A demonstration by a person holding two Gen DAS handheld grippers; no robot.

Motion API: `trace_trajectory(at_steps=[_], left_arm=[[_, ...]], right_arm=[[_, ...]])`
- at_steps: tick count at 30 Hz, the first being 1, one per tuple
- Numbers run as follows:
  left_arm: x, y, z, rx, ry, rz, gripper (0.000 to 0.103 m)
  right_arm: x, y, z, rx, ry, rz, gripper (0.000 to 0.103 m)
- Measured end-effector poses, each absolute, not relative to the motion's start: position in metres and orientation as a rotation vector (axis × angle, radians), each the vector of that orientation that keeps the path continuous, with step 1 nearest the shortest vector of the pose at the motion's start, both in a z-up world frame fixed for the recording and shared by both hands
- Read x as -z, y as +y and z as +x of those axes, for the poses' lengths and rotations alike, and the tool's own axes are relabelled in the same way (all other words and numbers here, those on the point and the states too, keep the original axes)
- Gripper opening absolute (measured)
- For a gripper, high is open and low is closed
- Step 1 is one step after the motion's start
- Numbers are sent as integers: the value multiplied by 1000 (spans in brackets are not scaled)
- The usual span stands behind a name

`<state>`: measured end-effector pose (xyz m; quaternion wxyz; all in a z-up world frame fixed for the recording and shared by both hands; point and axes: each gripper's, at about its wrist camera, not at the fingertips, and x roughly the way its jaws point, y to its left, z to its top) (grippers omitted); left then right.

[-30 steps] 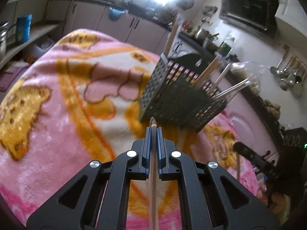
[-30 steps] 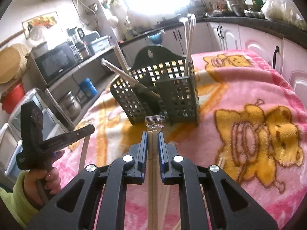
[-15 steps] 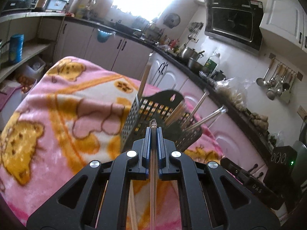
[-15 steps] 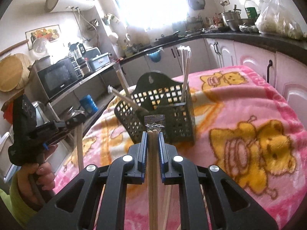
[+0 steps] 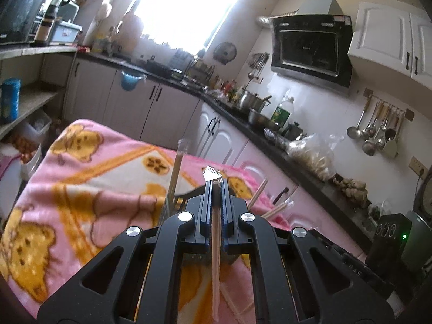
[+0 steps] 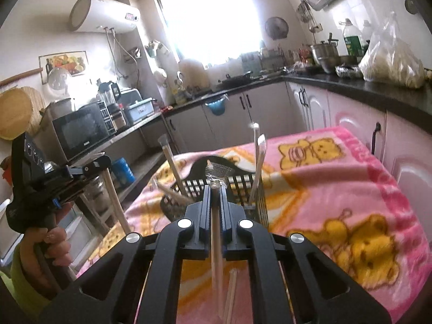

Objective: Organize utensils
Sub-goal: 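Lift both held chopstick pairs and carry them above the grey caddy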

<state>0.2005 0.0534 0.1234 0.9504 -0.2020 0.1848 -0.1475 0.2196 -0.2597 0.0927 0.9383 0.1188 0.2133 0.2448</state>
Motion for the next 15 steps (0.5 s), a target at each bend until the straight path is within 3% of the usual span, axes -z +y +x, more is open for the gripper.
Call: trace_trajectory(at_steps=[15], left_arm=[[-190,65,218,257,205,-351,1]], right_arm=[[-162,-265,239,-496,260,253,6]])
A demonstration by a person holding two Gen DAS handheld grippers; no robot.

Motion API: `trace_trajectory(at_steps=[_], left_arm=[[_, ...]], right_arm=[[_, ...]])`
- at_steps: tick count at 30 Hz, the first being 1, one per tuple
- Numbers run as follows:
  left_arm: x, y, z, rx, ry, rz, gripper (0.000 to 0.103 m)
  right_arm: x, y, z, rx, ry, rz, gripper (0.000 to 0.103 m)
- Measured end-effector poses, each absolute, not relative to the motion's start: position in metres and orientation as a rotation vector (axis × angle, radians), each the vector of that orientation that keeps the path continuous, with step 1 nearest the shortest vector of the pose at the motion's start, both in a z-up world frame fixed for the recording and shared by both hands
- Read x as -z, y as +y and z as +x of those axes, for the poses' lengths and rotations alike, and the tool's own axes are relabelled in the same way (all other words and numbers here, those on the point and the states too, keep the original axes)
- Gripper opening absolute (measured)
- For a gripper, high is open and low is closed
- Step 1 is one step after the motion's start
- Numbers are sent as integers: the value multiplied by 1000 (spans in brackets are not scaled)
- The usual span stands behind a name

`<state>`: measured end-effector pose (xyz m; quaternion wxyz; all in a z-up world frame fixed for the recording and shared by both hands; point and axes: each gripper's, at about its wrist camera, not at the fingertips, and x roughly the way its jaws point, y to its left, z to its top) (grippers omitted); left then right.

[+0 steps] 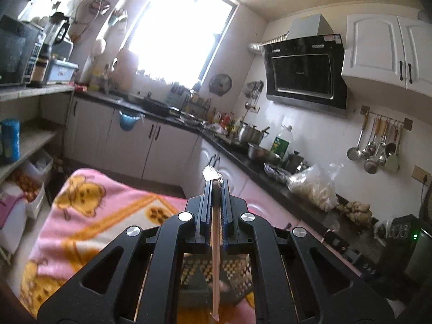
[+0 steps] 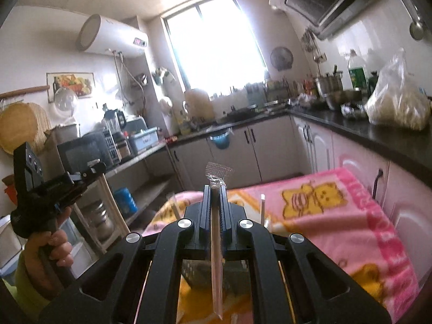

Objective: Organize utensils
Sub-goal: 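Lift both held chopstick pairs and carry them above the grey caddy, then lower the chopsticks into the caddy slots and open both tools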

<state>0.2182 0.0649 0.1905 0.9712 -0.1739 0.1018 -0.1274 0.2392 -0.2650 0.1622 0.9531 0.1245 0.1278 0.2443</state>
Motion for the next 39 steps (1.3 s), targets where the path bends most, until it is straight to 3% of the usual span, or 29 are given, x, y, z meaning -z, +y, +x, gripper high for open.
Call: trace_trajectory(at_steps=[14,39], left_arm=[[-200,53,258,172,137,-289,1],[-130,53,288,112,196,-294,1]], right_arm=[[-183,-260,267,-439,199,242,6],[-145,-251,310,-356,173,226,6]])
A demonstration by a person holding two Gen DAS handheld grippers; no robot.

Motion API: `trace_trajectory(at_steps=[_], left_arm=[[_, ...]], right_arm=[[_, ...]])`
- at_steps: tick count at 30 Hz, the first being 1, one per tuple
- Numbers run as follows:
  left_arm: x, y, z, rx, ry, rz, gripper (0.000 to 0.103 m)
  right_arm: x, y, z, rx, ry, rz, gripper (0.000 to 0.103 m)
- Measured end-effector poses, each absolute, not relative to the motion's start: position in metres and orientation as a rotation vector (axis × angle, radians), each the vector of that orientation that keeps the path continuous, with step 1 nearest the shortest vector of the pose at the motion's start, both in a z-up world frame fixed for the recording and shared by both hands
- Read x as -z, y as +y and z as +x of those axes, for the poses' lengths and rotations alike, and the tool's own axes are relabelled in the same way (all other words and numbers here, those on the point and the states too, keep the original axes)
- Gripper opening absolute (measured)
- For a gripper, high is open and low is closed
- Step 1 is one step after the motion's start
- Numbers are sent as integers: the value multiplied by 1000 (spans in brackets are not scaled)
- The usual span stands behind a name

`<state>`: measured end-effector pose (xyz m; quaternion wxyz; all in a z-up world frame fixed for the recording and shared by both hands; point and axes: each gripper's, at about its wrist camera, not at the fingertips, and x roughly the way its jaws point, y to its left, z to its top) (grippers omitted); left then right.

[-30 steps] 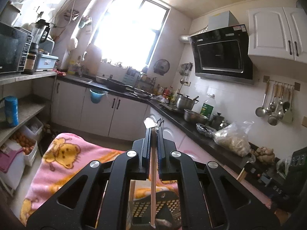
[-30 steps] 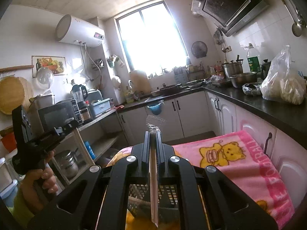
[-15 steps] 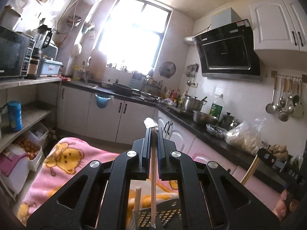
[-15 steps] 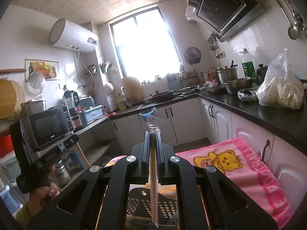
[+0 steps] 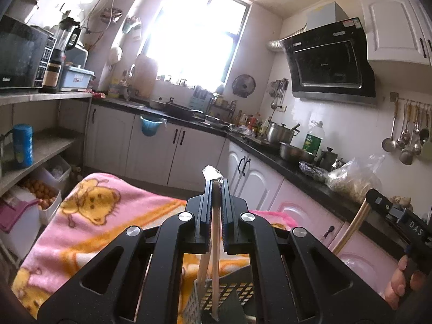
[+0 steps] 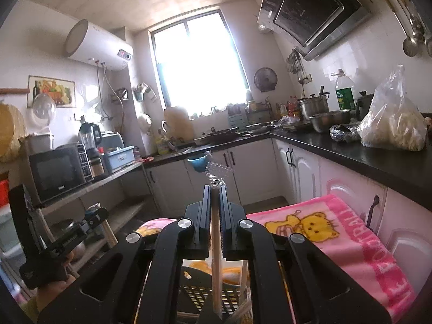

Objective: Organize utensils
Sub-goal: 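Lower the chopsticks into the caddy slots and open both tools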

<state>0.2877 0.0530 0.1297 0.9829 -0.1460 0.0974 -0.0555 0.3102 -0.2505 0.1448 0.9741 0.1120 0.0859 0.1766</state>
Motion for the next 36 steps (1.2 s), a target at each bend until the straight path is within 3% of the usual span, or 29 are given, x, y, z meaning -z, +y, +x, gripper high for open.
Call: trace_trajectory(at_steps=[33,36], left_arm=[[-83,52,285,124,289,-303,1],[-83,53,284,123,298,-303,1]], right_arm=[[-85,-230,318,-345,228,187,6],[-82,-234,313,-340,248,185,15]])
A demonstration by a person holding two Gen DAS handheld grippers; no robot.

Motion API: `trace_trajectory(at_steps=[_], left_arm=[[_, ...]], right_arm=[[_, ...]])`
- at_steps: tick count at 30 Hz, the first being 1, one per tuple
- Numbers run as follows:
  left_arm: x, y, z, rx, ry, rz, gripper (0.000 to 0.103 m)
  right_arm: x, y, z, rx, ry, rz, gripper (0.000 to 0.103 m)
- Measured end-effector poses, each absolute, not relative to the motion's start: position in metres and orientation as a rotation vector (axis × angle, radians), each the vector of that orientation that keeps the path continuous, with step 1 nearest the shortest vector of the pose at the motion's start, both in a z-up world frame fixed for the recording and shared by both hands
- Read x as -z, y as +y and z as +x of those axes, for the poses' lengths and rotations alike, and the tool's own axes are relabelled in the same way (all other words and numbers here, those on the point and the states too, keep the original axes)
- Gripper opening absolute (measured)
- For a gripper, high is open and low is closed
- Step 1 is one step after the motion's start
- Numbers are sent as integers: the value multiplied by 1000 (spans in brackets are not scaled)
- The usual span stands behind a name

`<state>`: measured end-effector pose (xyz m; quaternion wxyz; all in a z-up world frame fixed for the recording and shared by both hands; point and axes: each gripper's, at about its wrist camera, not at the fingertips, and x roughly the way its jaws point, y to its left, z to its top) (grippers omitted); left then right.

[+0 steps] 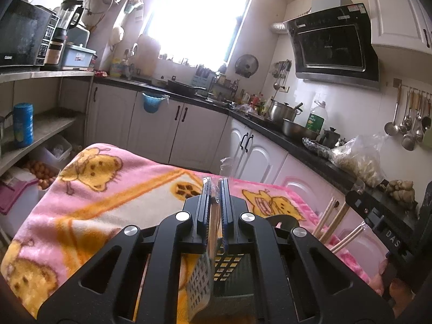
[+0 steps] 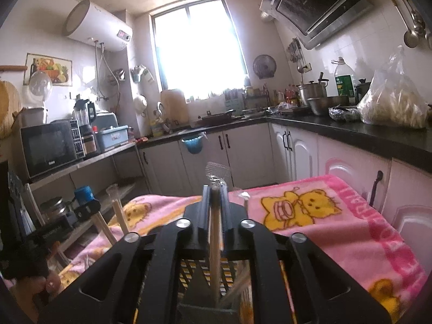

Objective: Organize utensils
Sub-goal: 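Lower the chopsticks into the caddy slots and open both tools, then withdraw both open tools and move them down toward the loose chopsticks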

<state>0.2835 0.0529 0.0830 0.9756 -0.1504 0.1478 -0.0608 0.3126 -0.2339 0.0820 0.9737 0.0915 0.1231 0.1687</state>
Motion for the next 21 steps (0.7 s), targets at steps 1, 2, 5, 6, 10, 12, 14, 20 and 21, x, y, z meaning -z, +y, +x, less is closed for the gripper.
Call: trace_trajectory(at_steps=[1,2,5,6,10,12,14,20,21], left_arm=[[-83,53,283,122,300,-303,2],[-82,54,282,119,303,-303,4],[-81,55,279,115,316,-309,9],[-80,56,278,113,321,-310,10],[-77,57,272,109,335,-315,16],[-75,57,268,105,340,-314,20],[-75,57,266,103,346,-316,24],[-73,60,255,105,352,-329,43],[-73,60,252,104,355,-329,49]], right_arm=[[-81,-235,311,-342,252,186,18],[-81,-236,307,-338,253,182,20],[-81,-237,299,-342,259,163,25],[-80,-237,296,-344,263,161,27],[-79,-240,287,-340,276,158,33],[-79,-241,283,-341,283,159,36],[-79,-243,280,-341,290,164,38],[-77,-251,270,-342,313,169,44],[-77,-252,268,-342,319,172,44]])
